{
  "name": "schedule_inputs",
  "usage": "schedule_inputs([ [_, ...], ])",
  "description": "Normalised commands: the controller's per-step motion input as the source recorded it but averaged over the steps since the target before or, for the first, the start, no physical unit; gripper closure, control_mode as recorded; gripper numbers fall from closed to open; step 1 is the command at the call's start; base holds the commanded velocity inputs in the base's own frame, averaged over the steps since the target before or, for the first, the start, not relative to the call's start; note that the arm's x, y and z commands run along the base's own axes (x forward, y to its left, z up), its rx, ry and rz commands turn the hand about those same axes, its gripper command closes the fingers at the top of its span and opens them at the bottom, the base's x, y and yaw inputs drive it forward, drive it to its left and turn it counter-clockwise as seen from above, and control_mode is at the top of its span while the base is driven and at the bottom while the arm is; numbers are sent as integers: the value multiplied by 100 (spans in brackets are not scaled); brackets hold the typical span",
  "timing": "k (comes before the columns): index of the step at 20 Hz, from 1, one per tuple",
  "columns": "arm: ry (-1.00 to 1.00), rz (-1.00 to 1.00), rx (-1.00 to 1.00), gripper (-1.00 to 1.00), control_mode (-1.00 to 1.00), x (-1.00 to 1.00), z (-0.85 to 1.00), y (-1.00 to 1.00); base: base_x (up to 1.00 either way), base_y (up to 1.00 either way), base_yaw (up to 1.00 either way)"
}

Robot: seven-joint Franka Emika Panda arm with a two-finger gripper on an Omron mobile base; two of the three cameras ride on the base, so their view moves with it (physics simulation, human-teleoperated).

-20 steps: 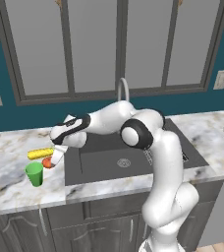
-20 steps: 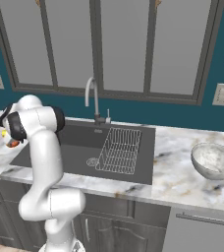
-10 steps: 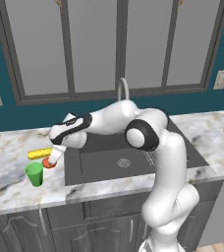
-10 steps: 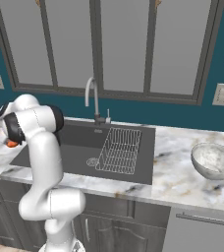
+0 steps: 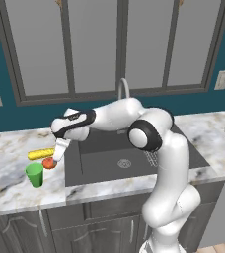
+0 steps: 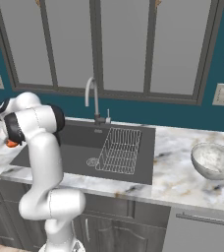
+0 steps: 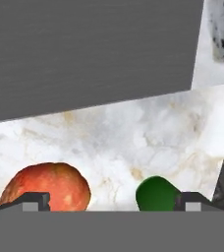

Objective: Remove the squash and corn from the sink. Then move the bowl and cup from the counter to the sink for washing.

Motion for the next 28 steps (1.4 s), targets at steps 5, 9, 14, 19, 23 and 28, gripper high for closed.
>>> schedule_inputs([
  [5,8,17,-20,-100,-100,-10,35,5,0,0,0],
  [9,0,21,-17,-100,-100,-18,34,8,0,0,0],
  [14,-1,19,-15,-100,-100,-21,33,3,0,0,0],
  [19,-2,14,-2,-100,-100,-19,28,0,0,0,0],
  [23,0,4,0,-100,-100,-12,22,-3,0,0,0],
  [28,-6,6,1,-100,-100,-16,10,-9,0,0,0],
])
